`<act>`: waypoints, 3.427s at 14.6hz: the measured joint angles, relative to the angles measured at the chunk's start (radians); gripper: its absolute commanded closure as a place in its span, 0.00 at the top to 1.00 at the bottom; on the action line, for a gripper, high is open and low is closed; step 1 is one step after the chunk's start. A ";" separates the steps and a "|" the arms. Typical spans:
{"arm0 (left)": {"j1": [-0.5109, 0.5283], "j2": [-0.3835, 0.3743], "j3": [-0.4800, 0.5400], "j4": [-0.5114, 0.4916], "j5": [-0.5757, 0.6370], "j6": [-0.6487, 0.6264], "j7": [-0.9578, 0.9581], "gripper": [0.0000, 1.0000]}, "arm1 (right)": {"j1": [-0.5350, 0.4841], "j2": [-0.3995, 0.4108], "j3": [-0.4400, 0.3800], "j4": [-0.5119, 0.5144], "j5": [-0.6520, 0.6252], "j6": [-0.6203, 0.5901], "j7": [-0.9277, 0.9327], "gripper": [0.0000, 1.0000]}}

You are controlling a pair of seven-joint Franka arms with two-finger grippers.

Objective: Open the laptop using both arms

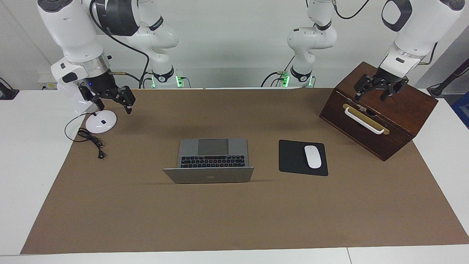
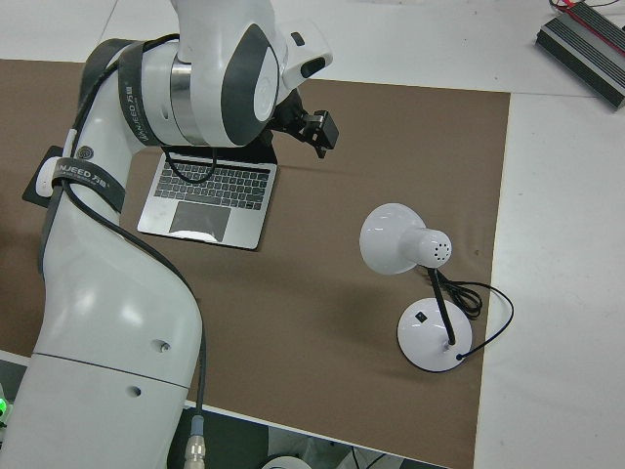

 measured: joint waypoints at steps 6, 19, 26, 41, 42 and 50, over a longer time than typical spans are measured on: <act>0.000 0.052 -0.002 0.091 0.000 0.000 -0.041 1.00 | 0.000 0.000 0.000 -0.004 0.000 0.013 0.000 1.00; -0.001 0.066 -0.006 0.107 -0.001 0.000 -0.071 1.00 | -0.001 0.000 0.000 -0.012 0.000 0.024 -0.011 1.00; -0.001 0.066 -0.006 0.107 -0.001 -0.005 -0.071 1.00 | -0.001 0.000 0.000 -0.016 0.000 0.036 -0.011 1.00; -0.001 0.066 -0.006 0.107 -0.001 -0.009 -0.071 1.00 | 0.000 0.000 0.002 -0.019 0.000 0.037 -0.013 1.00; -0.001 0.066 -0.006 0.108 -0.001 -0.009 -0.071 1.00 | 0.000 0.000 0.002 -0.019 0.000 0.038 -0.013 1.00; -0.001 0.066 -0.006 0.109 -0.001 -0.009 -0.071 1.00 | 0.000 0.000 0.002 -0.020 0.000 0.038 -0.013 1.00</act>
